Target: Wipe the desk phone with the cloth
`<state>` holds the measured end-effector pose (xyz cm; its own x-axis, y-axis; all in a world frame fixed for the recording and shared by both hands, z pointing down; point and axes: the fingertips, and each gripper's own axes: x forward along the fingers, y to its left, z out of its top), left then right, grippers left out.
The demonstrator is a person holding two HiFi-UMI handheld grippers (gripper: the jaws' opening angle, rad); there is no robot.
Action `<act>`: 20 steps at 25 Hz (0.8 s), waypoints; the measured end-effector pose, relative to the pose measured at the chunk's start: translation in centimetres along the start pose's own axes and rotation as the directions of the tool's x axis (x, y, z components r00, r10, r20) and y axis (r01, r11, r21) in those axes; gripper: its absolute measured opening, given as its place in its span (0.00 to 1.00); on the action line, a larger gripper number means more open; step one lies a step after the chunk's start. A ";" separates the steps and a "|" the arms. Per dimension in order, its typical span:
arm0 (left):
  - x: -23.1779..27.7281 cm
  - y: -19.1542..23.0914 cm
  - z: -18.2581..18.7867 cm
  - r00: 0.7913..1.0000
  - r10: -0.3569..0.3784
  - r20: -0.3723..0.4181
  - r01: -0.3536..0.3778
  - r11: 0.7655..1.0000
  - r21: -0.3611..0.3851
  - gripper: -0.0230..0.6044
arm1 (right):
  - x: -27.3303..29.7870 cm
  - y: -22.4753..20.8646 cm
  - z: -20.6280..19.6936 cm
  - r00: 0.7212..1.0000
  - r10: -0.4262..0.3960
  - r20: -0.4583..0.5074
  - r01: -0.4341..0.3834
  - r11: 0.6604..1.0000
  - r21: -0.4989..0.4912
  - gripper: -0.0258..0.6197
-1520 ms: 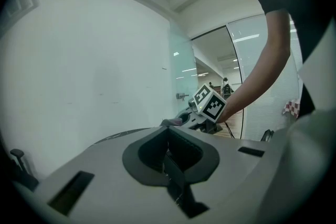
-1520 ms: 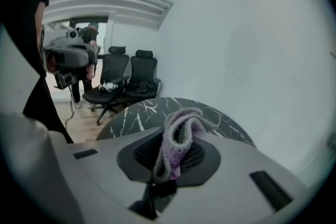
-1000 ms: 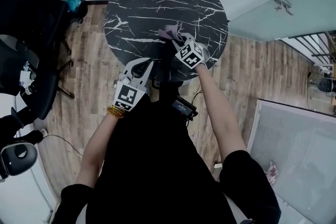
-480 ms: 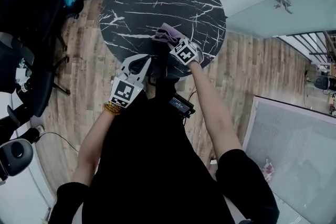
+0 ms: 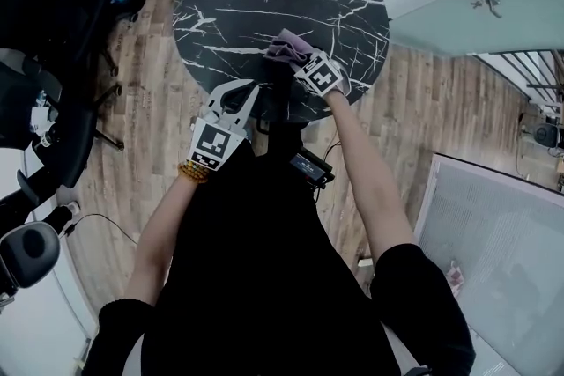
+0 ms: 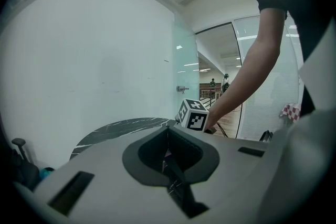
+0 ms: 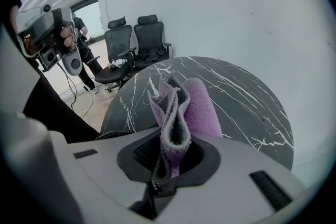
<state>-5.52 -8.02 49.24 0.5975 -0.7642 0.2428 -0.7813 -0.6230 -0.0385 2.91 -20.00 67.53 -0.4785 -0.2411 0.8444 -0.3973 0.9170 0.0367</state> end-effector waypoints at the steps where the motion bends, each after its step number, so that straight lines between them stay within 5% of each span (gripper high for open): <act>1: 0.0 0.1 0.0 1.000 0.000 0.000 0.000 1.000 -0.005 0.06 | 0.1 0.1 -0.2 1.000 0.006 0.000 -0.006 1.000 0.014 0.13; 20: 0.1 0.0 -0.2 1.000 -0.003 -0.005 0.003 0.999 -0.037 0.06 | 0.5 2.6 -1.4 0.997 0.051 -0.051 -0.046 0.994 0.098 0.13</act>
<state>-5.45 -8.04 49.49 0.5990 -0.7614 0.2480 -0.7856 -0.6187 -0.0020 2.71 -17.28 68.81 -0.4571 -0.1775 0.8715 -0.4499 0.8914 -0.0544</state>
